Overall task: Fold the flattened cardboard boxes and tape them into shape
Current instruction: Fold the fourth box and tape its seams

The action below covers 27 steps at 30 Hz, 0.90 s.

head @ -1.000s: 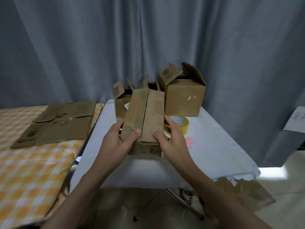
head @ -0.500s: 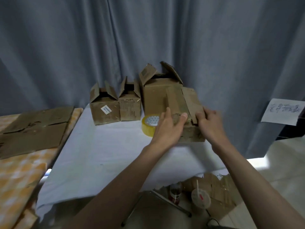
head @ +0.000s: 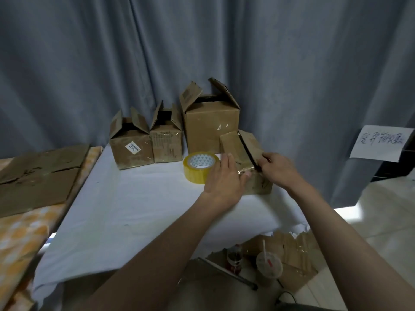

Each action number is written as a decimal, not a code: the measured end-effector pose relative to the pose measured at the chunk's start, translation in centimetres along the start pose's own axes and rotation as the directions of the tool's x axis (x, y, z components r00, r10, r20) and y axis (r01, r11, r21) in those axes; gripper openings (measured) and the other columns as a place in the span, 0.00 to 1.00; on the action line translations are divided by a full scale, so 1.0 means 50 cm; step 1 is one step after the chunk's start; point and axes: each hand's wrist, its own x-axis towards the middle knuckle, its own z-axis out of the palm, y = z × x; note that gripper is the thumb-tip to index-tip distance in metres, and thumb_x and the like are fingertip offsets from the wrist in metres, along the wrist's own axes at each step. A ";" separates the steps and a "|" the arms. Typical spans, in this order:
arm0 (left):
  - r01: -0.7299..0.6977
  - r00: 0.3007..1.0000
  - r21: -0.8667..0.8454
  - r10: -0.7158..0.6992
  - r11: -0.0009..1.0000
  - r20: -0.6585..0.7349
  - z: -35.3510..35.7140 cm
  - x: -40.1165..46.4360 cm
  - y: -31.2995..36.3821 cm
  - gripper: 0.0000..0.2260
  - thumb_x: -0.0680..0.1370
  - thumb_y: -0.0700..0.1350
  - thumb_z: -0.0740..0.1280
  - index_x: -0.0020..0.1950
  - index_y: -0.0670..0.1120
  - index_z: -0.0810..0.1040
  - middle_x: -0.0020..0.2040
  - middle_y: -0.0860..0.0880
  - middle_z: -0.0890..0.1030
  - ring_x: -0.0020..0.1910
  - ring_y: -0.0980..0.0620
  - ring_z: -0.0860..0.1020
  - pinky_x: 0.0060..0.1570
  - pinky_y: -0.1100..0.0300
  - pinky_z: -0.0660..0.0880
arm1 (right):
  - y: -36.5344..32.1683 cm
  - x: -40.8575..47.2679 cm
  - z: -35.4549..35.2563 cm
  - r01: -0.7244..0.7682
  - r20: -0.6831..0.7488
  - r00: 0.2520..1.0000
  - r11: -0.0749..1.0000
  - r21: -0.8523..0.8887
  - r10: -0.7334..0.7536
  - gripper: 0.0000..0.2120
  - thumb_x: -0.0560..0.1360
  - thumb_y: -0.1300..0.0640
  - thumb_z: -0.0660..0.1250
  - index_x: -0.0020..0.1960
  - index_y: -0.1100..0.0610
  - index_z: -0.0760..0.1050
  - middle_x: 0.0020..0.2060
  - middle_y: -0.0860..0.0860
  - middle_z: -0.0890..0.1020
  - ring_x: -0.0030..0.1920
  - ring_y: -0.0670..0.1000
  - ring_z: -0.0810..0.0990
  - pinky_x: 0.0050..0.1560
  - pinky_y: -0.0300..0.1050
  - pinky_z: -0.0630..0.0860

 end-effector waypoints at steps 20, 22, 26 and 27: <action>0.223 0.962 0.100 -0.203 0.970 -0.182 -0.214 -0.216 -0.369 0.18 0.79 0.56 0.65 0.62 0.45 0.79 0.65 0.45 0.77 0.63 0.44 0.75 0.64 0.54 0.69 | -0.222 -0.059 0.108 0.432 -0.370 0.838 0.902 -0.001 -0.402 0.16 0.77 0.63 0.62 0.64 0.61 0.77 0.61 0.61 0.79 0.64 0.63 0.72 0.65 0.54 0.68; 0.329 0.935 0.086 -0.312 0.940 -0.168 -0.233 -0.275 -0.446 0.17 0.79 0.54 0.66 0.62 0.45 0.79 0.64 0.45 0.78 0.62 0.44 0.76 0.63 0.54 0.70 | -0.270 -0.085 0.171 0.475 -0.308 0.839 0.880 0.011 -0.449 0.14 0.77 0.62 0.63 0.61 0.60 0.78 0.58 0.60 0.80 0.62 0.62 0.73 0.63 0.53 0.68; 0.510 0.852 0.004 -0.504 0.860 -0.142 -0.260 -0.367 -0.572 0.11 0.79 0.51 0.66 0.54 0.45 0.81 0.57 0.43 0.81 0.48 0.42 0.81 0.49 0.53 0.76 | -0.363 -0.140 0.327 0.512 -0.063 0.859 0.848 0.136 -0.509 0.12 0.77 0.60 0.64 0.58 0.58 0.81 0.55 0.55 0.83 0.59 0.57 0.77 0.60 0.50 0.73; 0.537 0.833 -0.012 -0.533 0.843 -0.151 -0.264 -0.384 -0.598 0.11 0.78 0.51 0.66 0.53 0.46 0.81 0.56 0.43 0.81 0.48 0.41 0.81 0.48 0.52 0.77 | -0.379 -0.155 0.369 0.500 0.029 0.859 0.851 0.163 -0.510 0.13 0.77 0.59 0.64 0.59 0.57 0.81 0.55 0.53 0.83 0.59 0.55 0.78 0.61 0.50 0.74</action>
